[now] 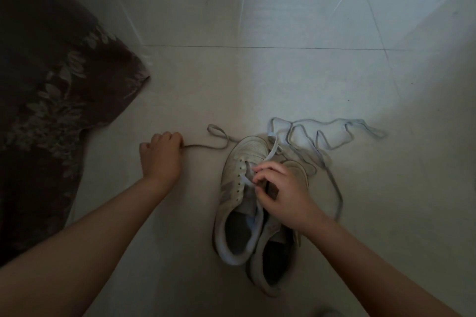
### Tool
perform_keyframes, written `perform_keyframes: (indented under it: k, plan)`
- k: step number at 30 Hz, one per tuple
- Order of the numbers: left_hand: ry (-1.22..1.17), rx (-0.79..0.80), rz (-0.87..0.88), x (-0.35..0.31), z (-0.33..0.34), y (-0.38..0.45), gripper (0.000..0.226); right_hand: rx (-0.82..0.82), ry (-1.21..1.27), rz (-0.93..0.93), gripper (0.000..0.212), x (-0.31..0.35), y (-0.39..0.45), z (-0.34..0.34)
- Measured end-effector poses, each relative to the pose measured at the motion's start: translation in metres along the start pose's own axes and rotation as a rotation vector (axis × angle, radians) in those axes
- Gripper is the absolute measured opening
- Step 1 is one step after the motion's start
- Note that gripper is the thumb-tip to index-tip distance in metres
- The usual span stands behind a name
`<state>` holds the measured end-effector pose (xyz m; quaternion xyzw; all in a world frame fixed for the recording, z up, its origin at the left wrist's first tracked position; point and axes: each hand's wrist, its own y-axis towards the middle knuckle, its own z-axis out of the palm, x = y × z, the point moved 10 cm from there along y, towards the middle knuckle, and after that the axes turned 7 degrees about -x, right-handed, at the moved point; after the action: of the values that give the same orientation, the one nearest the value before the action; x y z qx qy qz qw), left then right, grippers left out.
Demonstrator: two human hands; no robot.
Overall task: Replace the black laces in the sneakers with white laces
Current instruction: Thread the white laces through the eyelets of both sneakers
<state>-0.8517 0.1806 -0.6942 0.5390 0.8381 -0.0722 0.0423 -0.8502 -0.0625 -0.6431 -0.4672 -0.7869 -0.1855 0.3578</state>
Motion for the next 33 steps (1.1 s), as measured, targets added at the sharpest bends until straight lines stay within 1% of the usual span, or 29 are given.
perform_keyframes:
  k: [2,3,4,6,9,11,12,14,15,17,18,20,21,23,24,25,27,29,31,33]
  plan:
    - [-0.004,0.034,0.015,-0.004,0.004,0.000,0.013,0.008,0.006,0.011,0.010,-0.002,-0.002,0.000]
    - [-0.073,0.053,0.005,-0.009,0.005,-0.002,0.012,0.012,0.011,0.016,0.012,-0.001,-0.002,0.000]
    - [-0.202,0.078,-0.023,-0.015,0.005,-0.004,0.010,0.015,0.018,0.021,0.013,0.000,-0.002,0.000]
    - [-0.572,0.143,-0.122,-0.033,0.001,-0.010,0.005,0.014,0.042,0.041,0.015,-0.001,-0.001,-0.001]
    - [-1.099,0.232,-0.344,-0.059,-0.010,-0.021,0.006,-0.025,0.095,0.075,0.016,0.000,0.003,-0.007]
    - [-1.335,0.296,-0.478,-0.073,-0.014,-0.027,0.004,-0.071,0.117,0.107,0.014,0.003,0.008,-0.012]
    - [-1.423,0.329,-0.523,-0.080,-0.016,-0.030,0.003,-0.087,0.127,0.155,0.011,0.003,0.012,-0.013]
    - [-1.535,0.400,-0.573,-0.092,-0.015,-0.037,0.014,-0.078,0.194,0.292,0.002,0.000,0.021,-0.011]
    - [-1.558,0.419,-0.579,-0.096,-0.015,-0.039,0.018,-0.054,0.240,0.338,0.004,0.001,0.025,-0.008]
    - [-1.564,0.418,-0.566,-0.099,-0.015,-0.041,0.022,-0.003,0.286,0.361,0.004,0.005,0.034,-0.002]
    - [-1.554,0.399,-0.542,-0.099,-0.018,-0.040,0.021,0.005,0.295,0.372,0.001,0.006,0.037,0.000]
    - [-1.488,0.366,-0.462,-0.098,-0.023,-0.037,0.018,0.002,0.346,0.406,0.004,0.004,0.042,0.001]
    - [-1.442,0.381,-0.416,-0.099,-0.025,-0.038,0.016,0.005,0.384,0.426,0.004,0.003,0.044,0.001]
    - [-1.398,0.479,-0.348,-0.106,-0.022,-0.047,0.011,0.024,0.402,0.445,0.006,0.002,0.045,0.003]
    - [-1.394,0.521,-0.345,-0.107,-0.019,-0.052,0.011,0.036,0.390,0.453,0.006,0.002,0.045,0.005]
    - [-1.389,0.528,-0.366,-0.105,-0.015,-0.055,0.013,0.040,0.379,0.458,0.010,0.003,0.044,0.005]
    - [-1.355,0.457,-0.433,-0.094,-0.010,-0.054,0.012,0.030,0.359,0.459,0.024,0.002,0.041,0.005]
    - [-1.300,0.371,-0.471,-0.082,-0.009,-0.049,0.013,0.026,0.231,0.412,0.033,-0.001,0.040,0.004]
    - [-1.305,0.335,-0.507,-0.075,-0.006,-0.047,0.013,-0.006,0.018,0.339,0.026,-0.005,0.041,-0.003]
    - [-1.329,0.313,-0.515,-0.072,-0.003,-0.045,0.008,-0.023,-0.136,0.273,0.020,-0.005,0.040,-0.008]
